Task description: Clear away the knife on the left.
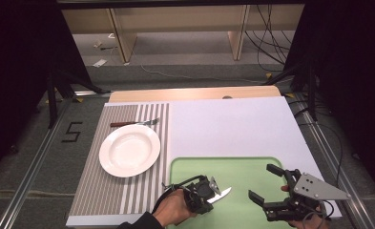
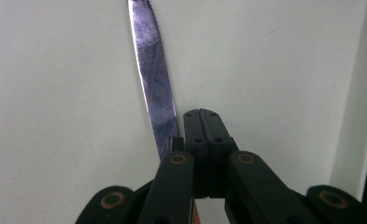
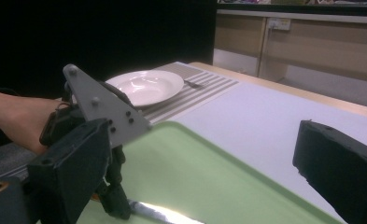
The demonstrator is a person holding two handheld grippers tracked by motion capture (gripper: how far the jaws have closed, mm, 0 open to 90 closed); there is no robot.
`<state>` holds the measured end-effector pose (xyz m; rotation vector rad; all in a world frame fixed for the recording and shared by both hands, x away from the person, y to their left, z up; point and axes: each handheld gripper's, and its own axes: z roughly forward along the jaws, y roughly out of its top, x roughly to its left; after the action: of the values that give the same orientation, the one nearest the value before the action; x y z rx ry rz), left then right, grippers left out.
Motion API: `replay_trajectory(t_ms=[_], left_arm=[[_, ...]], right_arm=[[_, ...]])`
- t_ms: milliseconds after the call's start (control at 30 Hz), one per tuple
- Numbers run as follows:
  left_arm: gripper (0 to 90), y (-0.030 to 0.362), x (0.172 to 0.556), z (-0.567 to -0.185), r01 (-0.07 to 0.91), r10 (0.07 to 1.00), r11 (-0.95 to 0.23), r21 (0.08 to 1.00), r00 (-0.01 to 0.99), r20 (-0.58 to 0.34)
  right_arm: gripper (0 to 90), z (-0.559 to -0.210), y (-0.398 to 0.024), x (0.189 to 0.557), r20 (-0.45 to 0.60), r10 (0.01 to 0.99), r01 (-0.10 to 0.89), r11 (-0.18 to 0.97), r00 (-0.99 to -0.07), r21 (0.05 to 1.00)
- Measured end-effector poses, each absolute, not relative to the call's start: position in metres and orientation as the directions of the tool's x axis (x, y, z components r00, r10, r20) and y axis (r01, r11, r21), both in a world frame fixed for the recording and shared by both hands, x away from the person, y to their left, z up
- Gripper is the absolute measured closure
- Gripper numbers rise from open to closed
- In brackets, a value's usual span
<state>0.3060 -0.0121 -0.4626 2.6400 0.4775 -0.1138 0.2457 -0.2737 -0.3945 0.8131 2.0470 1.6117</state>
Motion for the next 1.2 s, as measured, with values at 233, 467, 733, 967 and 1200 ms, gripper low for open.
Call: replay_trajectory(t_ms=[233, 467, 733, 967, 1200], left_arm=[[89.9, -0.008, 0.31, -0.462, 0.367, 0.338, -0.832, 0.416, 0.93, -0.144], [89.9, -0.003, 0.314, -0.461, 0.381, 0.359, -0.828, 0.411, 0.924, -0.133], [89.9, 0.006, 0.321, -0.46, 0.41, 0.392, -0.817, 0.406, 0.911, -0.13], [89.9, 0.013, 0.326, -0.46, 0.427, 0.41, -0.813, 0.396, 0.903, -0.132], [89.9, 0.022, 0.331, -0.461, 0.45, 0.431, -0.806, 0.385, 0.891, -0.139]], right_arm=[[5.4, -0.395, -0.274, 0.246, 0.035, 0.665, 0.192, 0.164, -0.746, 0.968], [5.4, -0.394, -0.274, 0.245, 0.036, 0.663, 0.192, 0.165, -0.747, 0.967], [5.4, -0.395, -0.273, 0.245, 0.036, 0.663, 0.193, 0.165, -0.748, 0.967], [5.4, -0.394, -0.273, 0.245, 0.037, 0.662, 0.193, 0.164, -0.749, 0.967], [5.4, -0.395, -0.273, 0.245, 0.037, 0.662, 0.194, 0.165, -0.749, 0.967]])
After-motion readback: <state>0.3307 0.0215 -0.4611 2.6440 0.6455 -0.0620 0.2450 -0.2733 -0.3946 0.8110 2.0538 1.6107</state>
